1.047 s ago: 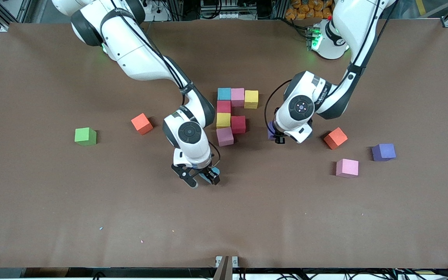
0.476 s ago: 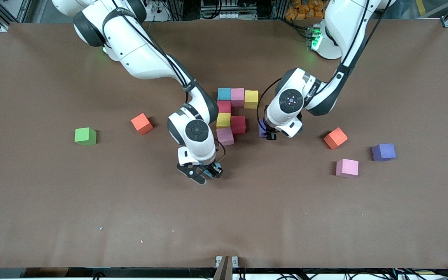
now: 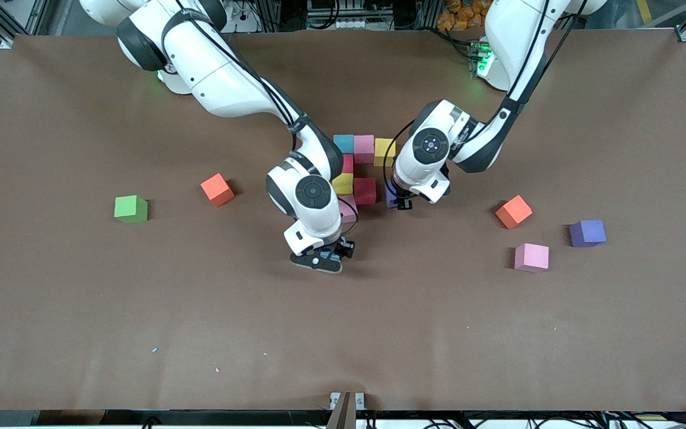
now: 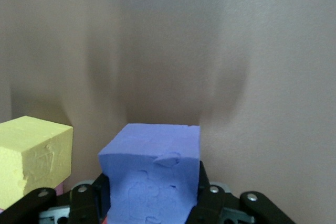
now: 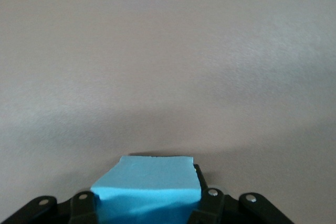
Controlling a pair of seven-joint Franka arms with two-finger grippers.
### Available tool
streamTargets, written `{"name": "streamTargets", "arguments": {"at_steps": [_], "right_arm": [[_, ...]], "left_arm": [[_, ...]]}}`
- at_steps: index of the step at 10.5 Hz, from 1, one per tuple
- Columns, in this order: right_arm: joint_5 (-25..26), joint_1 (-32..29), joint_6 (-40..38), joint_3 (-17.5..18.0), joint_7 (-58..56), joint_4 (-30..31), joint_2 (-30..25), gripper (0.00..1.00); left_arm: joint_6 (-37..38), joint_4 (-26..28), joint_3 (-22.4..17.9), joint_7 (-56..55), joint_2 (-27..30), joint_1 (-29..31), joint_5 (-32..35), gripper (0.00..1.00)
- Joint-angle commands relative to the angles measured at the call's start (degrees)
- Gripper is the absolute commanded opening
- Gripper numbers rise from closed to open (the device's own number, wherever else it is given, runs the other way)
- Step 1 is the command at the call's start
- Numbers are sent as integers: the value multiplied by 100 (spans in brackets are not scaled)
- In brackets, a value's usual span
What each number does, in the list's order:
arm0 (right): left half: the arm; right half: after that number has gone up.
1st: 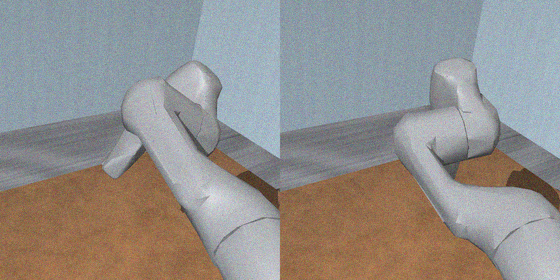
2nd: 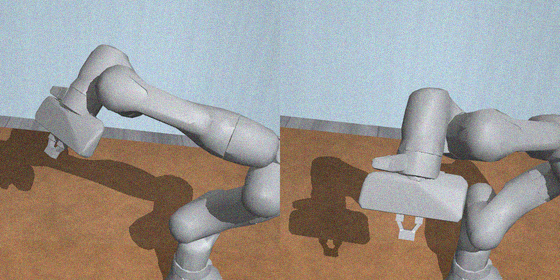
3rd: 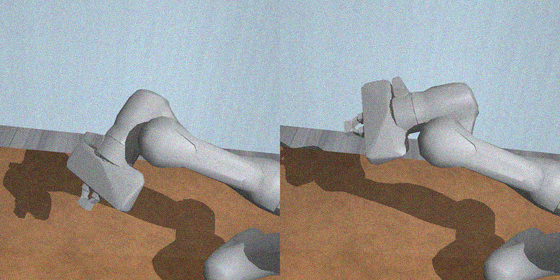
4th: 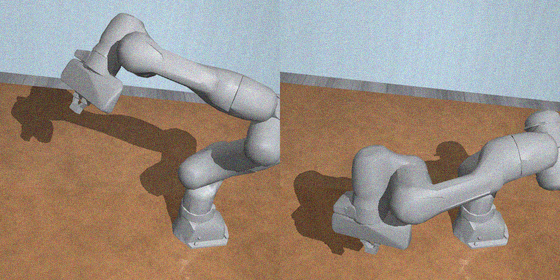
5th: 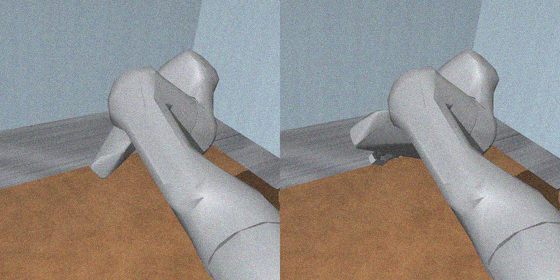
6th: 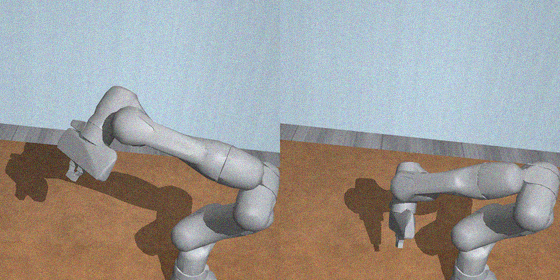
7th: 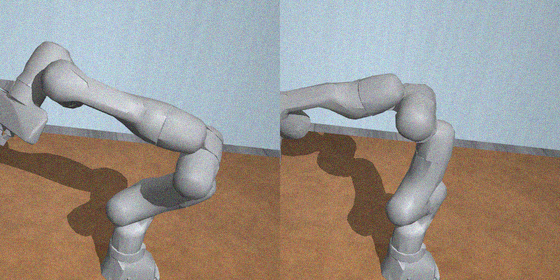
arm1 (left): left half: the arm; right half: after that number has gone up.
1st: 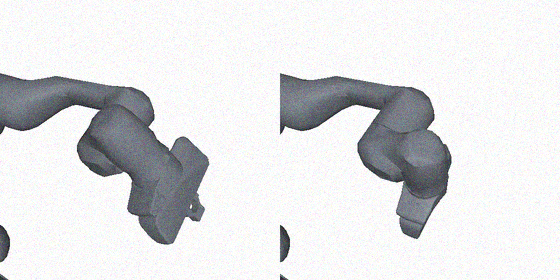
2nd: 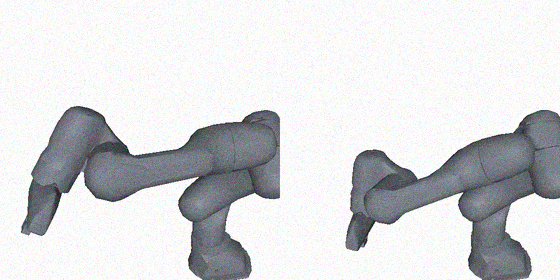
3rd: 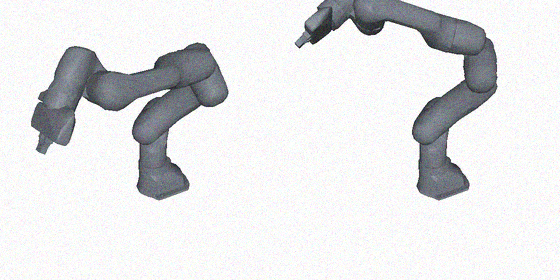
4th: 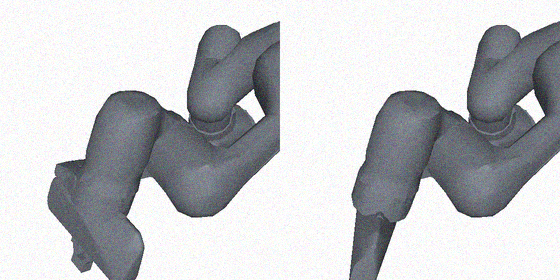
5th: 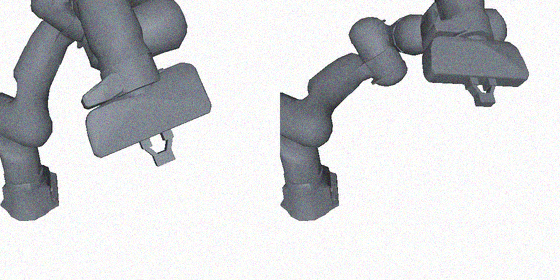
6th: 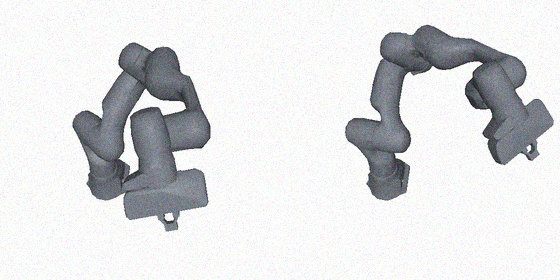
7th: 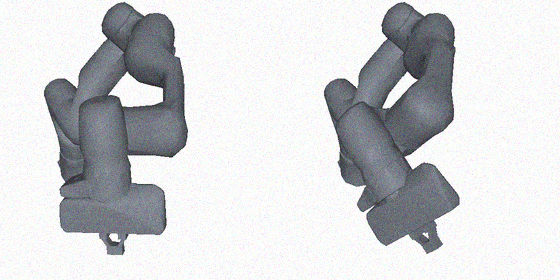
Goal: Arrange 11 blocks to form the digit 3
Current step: 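Carry the cyan cube with the right gripper while the left gripper places blue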
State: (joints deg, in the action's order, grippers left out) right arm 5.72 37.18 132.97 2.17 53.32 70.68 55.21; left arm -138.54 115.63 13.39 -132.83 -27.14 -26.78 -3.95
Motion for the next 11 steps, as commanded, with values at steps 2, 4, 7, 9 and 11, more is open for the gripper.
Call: {"name": "streamTargets", "arguments": {"at_steps": [2, 4, 7, 9, 11], "right_arm": [[88, 26, -44, 64, -339, -256, 113, 0], [96, 79, 140, 64, -418, -265, 175, 0], [96, 228, 247, 73, -873, -265, 219, 0], [96, 333, 264, 73, -1007, -265, 271, 0], [88, 386, 247, 73, -1016, -222, 271, 0]], "left_arm": [[-156, -75, -21, -94, -151, -126, -53, 16], [-165, -145, -38, -85, -221, -204, -36, 16], [-165, -242, -38, -85, -309, -249, 131, 16], [-156, -251, -38, -85, -327, -258, 131, 17], [-156, -269, -30, -85, -327, -258, 314, 18]]}}
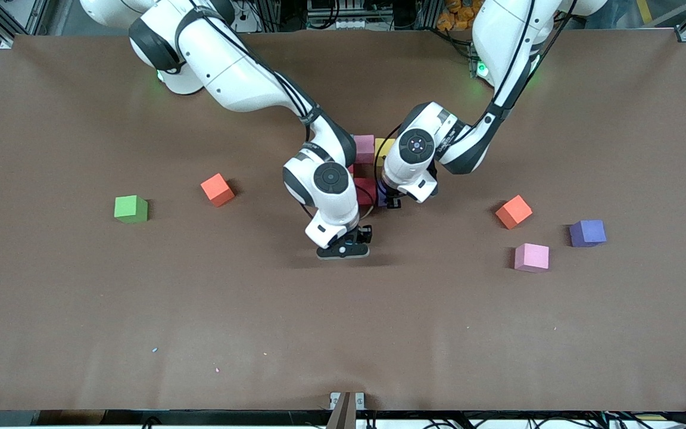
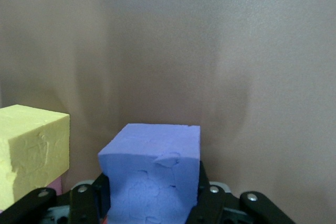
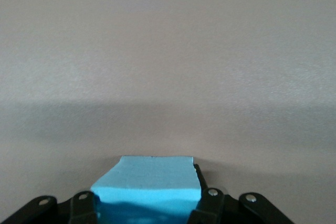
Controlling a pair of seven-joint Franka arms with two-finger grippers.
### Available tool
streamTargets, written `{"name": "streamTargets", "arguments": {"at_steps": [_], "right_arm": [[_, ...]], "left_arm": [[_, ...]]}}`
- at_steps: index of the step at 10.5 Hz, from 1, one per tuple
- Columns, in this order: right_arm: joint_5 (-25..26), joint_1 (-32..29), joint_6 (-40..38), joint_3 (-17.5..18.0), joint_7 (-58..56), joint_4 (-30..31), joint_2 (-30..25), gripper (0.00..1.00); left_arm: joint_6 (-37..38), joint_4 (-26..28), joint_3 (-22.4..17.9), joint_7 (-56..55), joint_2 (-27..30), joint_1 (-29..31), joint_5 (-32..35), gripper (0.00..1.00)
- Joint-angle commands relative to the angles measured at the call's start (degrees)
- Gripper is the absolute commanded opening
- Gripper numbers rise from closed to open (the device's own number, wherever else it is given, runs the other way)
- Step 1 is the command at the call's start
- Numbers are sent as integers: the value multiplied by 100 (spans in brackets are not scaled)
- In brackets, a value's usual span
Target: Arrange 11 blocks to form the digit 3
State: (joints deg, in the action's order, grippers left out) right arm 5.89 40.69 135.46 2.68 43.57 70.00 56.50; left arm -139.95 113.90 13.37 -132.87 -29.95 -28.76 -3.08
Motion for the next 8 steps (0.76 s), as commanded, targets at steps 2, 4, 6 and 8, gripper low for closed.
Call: {"name": "streamTargets", "arguments": {"at_steps": [2, 4, 6, 8], "right_arm": [[-9, 62, -54, 22, 46, -135, 134, 0], [-1, 62, -185, 22, 99, -74, 116, 0], [17, 62, -475, 22, 99, -56, 98, 0], [8, 88, -511, 31, 117, -21, 81, 0]], "left_arm": [[-15, -113, -28, -72, -90, -69, 316, 18], [-15, -166, -28, -20, -99, -112, 316, 18], [-6, -210, -28, -11, -134, -139, 325, 18], [-6, -210, -19, -11, -134, -139, 439, 21]]}}
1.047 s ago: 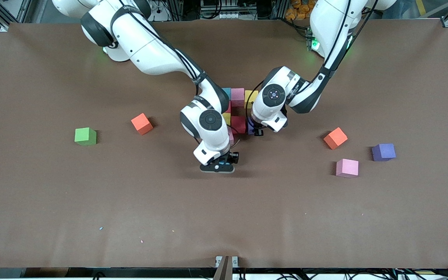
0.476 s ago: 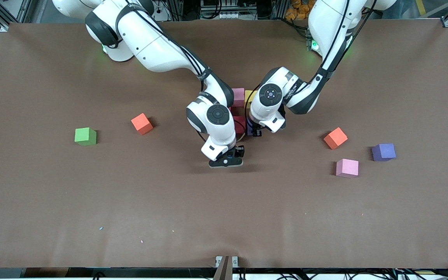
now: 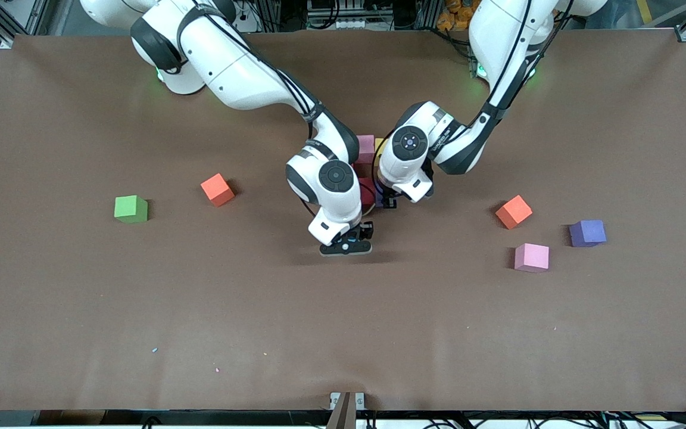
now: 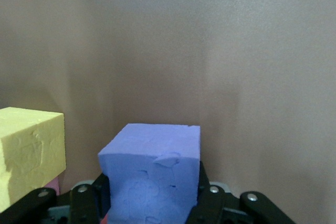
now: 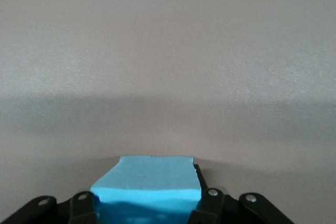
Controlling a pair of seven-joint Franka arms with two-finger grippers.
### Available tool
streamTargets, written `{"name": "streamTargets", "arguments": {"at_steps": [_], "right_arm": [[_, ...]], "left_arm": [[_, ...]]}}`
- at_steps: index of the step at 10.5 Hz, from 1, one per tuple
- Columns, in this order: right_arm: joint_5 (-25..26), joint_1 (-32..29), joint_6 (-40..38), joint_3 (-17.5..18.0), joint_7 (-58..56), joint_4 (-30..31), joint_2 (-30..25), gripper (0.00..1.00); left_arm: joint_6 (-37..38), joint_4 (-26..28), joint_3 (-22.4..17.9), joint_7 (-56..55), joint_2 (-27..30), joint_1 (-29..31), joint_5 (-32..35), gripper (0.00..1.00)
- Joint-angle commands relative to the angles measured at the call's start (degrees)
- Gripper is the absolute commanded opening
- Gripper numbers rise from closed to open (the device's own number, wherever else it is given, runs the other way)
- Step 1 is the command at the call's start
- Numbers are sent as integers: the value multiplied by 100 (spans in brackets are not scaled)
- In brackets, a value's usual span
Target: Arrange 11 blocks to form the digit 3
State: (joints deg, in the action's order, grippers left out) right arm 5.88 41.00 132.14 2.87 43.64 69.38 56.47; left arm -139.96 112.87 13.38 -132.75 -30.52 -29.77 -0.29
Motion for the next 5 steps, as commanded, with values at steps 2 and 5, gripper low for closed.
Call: {"name": "streamTargets", "arguments": {"at_steps": [2, 5], "right_arm": [[1, 66, -171, 64, 128, 102, 83, 0], [10, 22, -180, 99, 75, 330, -39, 0]], "left_arm": [[-5, -107, -20, -23, -95, -37, 161, 24], [-5, -186, -20, -23, -165, -46, 248, 82]]}}
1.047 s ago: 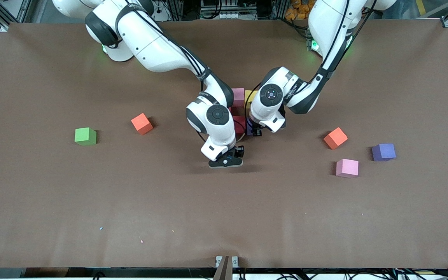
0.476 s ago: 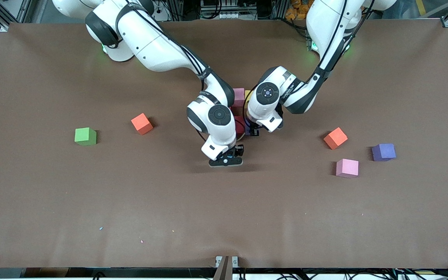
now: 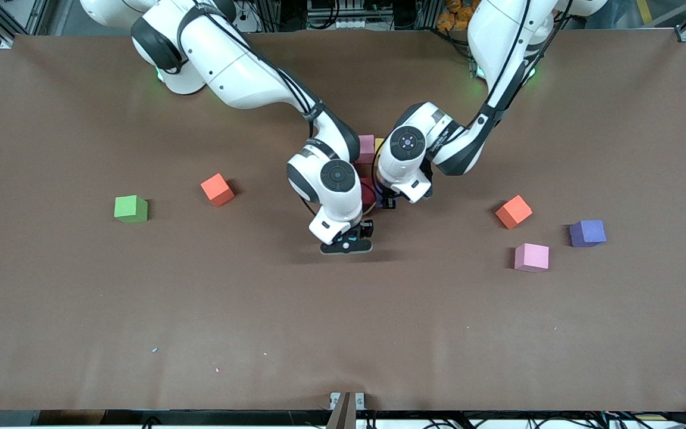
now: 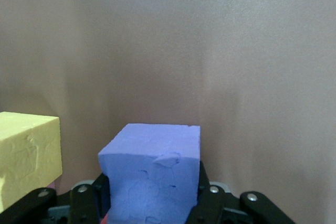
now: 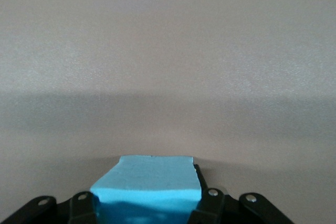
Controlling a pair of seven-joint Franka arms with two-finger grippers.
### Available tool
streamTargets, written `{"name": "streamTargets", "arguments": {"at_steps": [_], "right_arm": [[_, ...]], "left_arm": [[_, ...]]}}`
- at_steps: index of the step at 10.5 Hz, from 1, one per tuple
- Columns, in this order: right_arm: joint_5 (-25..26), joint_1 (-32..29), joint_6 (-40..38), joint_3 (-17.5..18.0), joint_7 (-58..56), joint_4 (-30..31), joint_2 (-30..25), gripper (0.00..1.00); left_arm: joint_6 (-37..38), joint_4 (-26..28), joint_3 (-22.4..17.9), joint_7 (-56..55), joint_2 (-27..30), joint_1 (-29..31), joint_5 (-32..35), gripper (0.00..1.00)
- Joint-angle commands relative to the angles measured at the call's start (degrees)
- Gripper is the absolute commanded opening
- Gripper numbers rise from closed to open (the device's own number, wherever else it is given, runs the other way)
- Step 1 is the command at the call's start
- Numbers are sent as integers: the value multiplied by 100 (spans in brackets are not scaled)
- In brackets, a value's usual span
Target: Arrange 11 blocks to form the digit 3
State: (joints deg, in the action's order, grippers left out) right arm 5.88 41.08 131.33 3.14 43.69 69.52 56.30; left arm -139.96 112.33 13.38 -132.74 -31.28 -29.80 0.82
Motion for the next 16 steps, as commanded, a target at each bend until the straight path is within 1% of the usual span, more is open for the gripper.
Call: {"name": "streamTargets", "arguments": {"at_steps": [1, 4, 5, 7, 9, 13, 14, 16], "right_arm": [[10, -3, -90, 73, 52, 395, -22, 0], [27, -12, -107, 73, 43, 474, -40, 0], [27, -12, -107, 73, 52, 518, -49, 0], [27, -21, -107, 73, 52, 641, -101, 0], [36, -21, -107, 73, 61, 685, -119, 0], [36, -12, -107, 81, 113, 686, -137, 0], [36, -21, -107, 81, 114, 694, -128, 0], [27, -21, -107, 81, 122, 730, -137, 0]], "left_arm": [[-5, -132, -19, -24, -89, -78, 138, 100], [47, -132, -19, -7, 16, -61, 147, 100], [82, -106, -19, 54, 130, -44, 147, 100], [484, -70, -11, 343, 446, 9, 147, 100], [706, -79, -11, 511, 701, 44, 147, 100], [935, -149, 77, 1091, 983, 457, 138, 100], [987, -289, 69, 1144, 966, 466, 138, 100], [1346, -675, 7, 1310, 913, 475, 138, 100]]}}
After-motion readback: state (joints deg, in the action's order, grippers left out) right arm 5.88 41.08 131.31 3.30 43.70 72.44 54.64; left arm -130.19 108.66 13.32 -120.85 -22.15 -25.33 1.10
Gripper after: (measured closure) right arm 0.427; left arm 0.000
